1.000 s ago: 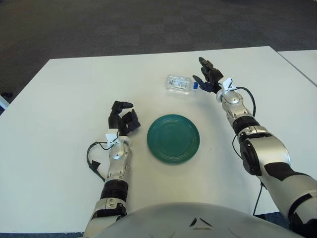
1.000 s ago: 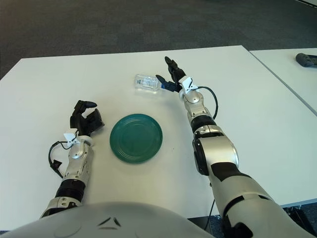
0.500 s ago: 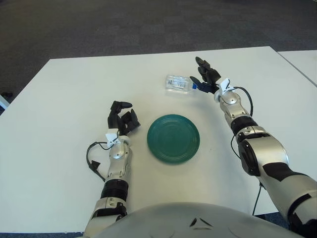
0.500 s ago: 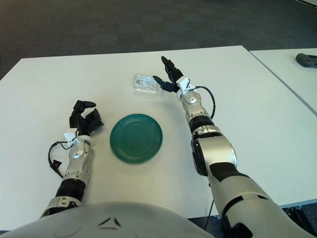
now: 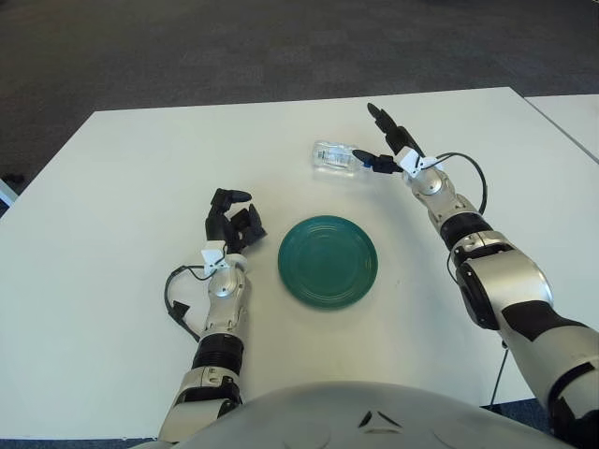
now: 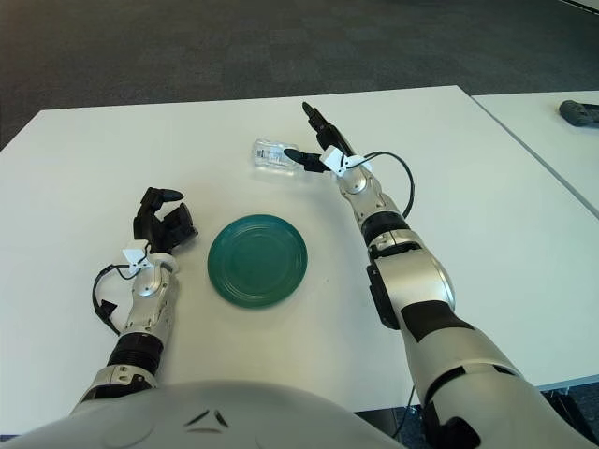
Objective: Put the bottle into the plate.
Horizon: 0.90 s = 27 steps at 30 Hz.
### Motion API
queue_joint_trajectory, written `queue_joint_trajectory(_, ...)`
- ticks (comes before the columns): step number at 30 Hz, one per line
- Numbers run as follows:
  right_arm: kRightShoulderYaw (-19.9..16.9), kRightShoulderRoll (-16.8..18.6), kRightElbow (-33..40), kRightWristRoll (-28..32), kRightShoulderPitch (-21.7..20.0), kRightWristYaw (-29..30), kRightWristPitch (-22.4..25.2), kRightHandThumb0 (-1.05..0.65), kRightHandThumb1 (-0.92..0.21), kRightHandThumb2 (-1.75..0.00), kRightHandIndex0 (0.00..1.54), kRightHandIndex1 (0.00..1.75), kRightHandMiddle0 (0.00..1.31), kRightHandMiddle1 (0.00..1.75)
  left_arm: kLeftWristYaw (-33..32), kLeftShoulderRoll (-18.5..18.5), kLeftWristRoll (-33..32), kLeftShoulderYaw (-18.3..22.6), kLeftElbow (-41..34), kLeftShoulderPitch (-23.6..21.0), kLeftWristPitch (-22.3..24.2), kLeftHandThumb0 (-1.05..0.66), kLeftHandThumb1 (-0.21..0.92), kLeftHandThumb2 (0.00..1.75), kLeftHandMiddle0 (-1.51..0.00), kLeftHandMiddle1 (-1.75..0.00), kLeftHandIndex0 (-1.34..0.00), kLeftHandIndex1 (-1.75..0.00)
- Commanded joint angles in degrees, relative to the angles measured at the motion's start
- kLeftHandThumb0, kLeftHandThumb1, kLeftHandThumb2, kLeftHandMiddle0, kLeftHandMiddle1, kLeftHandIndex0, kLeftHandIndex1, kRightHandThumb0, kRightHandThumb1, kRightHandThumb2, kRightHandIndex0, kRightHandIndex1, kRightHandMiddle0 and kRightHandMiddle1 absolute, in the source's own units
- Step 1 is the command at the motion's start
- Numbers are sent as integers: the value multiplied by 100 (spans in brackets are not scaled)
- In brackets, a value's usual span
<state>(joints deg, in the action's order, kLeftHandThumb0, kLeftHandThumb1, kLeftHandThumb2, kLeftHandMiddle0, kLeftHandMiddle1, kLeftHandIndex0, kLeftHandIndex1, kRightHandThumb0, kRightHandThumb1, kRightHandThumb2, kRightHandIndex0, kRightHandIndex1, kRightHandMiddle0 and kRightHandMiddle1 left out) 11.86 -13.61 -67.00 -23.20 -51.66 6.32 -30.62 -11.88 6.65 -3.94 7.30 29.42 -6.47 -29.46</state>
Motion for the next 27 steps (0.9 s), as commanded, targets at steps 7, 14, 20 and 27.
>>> queue_joint_trajectory(7, 504, -73, -201, -612, -781, 433, 203, -105, -92, -47, 0, 0, 0, 0, -32, 122, 33, -19, 172, -132, -45, -48, 34, 129, -125, -175, -60, -175)
queue_joint_trajectory(14, 1023, -112, -306, -1122, -1017, 663, 207, -105, -92, -52, 0, 0, 2, 1, -89, 198, 62, -80, 109, -128, -43, -48, 33, 129, -124, -175, -60, -175)
queue_joint_trajectory(20, 1300, -213, -392, -1396, -1183, 750, 97, -105, -92, -55, 0, 0, 7, 4, -104, 255, 68, -159, 33, -85, -58, -48, 33, 130, -125, -175, -61, -175)
queue_joint_trajectory(27, 1511, -311, -489, -1569, -1388, 613, -12, -105, -92, -59, 0, 0, 10, 7, -245, 334, 205, -333, -261, 64, -39, -48, 32, 131, -125, -175, -61, -175)
